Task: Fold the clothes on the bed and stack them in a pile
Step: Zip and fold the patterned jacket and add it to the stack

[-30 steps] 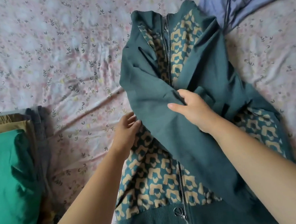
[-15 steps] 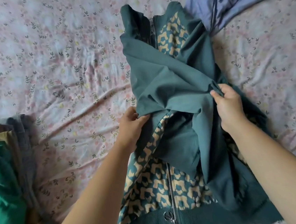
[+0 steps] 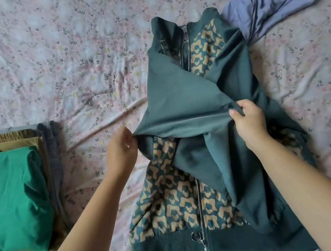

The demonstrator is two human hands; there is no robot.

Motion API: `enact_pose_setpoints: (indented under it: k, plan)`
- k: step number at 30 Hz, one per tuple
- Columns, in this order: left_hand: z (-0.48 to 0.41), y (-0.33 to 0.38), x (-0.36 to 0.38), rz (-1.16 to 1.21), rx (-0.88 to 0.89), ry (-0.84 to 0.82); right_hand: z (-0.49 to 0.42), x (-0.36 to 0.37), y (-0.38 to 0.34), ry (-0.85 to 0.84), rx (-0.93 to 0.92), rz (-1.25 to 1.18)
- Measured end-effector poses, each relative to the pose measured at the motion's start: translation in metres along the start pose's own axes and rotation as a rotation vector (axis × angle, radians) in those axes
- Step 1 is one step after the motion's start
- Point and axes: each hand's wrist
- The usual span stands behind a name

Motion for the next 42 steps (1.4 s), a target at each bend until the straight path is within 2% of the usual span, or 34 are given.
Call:
enact_pose_setpoints:
  k: [3,5,7,9,10,11,13,15,16,20,23,25,27,29,32,36,38,42]
  plan:
    - [-0.001,-0.007,0.009,-0.054,-0.183,-0.106,0.002,0.015,-0.003,-0.199,0.043,0.069]
    - [-0.003,-0.007,0.015,-0.011,-0.099,-0.157,0.005,0.023,-0.010,-0.292,0.117,-0.081]
    - [-0.009,-0.004,0.019,-0.094,0.061,-0.165,0.009,0.027,-0.022,-0.398,0.193,-0.288]
    - [-0.015,0.001,0.020,-0.221,0.108,-0.128,0.011,0.028,-0.033,-0.569,0.148,-0.340]
    - [-0.019,0.002,0.018,-0.236,0.071,-0.083,0.011,0.026,-0.037,-0.617,0.099,-0.346]
    - [-0.023,0.002,0.015,-0.205,-0.007,-0.029,0.010,0.023,-0.041,-0.605,0.049,-0.356]
    - [-0.028,-0.005,0.008,-0.120,-0.185,0.055,0.000,0.014,-0.037,-0.391,-0.027,-0.337]
    - [-0.028,-0.015,0.004,-0.090,-0.277,0.055,-0.009,0.001,-0.019,-0.177,-0.025,-0.204]
    - [-0.025,-0.018,0.003,-0.060,-0.311,0.038,-0.009,-0.005,-0.009,-0.139,0.005,-0.154]
    - [0.000,-0.018,-0.005,0.082,-0.422,0.021,0.029,-0.035,0.033,-0.246,0.207,-0.080]
    - [0.026,-0.011,-0.009,0.157,-0.292,0.054,0.065,-0.056,0.066,-0.341,0.363,0.008]
    - [0.042,-0.003,-0.003,0.329,-0.273,-0.019,0.088,-0.060,0.079,-0.432,0.442,0.086]
    - [0.056,0.008,0.008,0.471,-0.331,-0.150,0.103,-0.059,0.087,-0.476,0.401,0.127]
    - [0.068,0.019,0.019,0.492,-0.381,-0.289,0.113,-0.061,0.081,-0.450,0.333,0.086]
    - [0.086,0.033,0.036,0.535,-0.411,-0.387,0.123,-0.077,0.065,-0.422,0.256,-0.034]
    - [0.106,0.059,0.054,0.723,-0.423,-0.438,0.140,-0.112,0.054,-0.505,0.179,-0.022]
    - [0.112,0.071,0.062,0.764,-0.400,-0.408,0.147,-0.132,0.056,-0.557,0.218,-0.039]
    - [0.115,0.080,0.071,0.842,-0.432,-0.326,0.163,-0.168,0.078,-0.580,0.352,0.105]
Point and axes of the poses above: each hand's wrist, its own z-axis away from the middle knuckle, its own x-axis out of the palm, y = z × x, and after that the axes turned 1 degree about y, right-handed
